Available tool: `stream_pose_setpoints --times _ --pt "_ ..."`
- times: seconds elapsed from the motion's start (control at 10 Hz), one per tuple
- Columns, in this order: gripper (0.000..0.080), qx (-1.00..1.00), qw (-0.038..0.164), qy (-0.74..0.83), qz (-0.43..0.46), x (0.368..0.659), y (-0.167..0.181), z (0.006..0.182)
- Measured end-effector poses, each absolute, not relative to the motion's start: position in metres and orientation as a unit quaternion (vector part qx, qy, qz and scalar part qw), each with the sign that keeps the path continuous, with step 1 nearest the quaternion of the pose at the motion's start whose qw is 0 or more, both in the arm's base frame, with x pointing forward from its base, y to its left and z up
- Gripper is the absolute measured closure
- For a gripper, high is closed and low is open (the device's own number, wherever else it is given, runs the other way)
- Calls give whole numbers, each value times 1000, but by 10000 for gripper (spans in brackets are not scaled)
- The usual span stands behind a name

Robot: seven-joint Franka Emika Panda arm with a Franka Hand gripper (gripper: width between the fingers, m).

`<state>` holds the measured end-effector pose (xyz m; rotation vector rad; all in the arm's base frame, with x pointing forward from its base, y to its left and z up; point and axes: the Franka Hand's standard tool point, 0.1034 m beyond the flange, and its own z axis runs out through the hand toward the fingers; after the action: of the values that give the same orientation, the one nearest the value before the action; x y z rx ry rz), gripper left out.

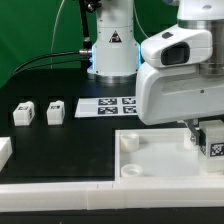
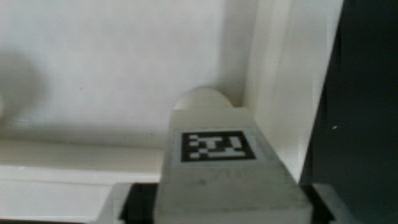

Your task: Assemble one leg

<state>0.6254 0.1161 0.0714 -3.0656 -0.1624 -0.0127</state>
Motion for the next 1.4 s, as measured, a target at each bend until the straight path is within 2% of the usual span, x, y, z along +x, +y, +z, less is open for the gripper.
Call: stream_pose_setpoints --times 0.1,0.4,0.9,1.4 --pt "508 -999 36 -28 -9 625 116 71" --pt "508 -984 38 174 -2 624 116 71" --pt "507 -900 50 433 14 626 113 70" --pt "506 -838 54 543 19 627 112 69"
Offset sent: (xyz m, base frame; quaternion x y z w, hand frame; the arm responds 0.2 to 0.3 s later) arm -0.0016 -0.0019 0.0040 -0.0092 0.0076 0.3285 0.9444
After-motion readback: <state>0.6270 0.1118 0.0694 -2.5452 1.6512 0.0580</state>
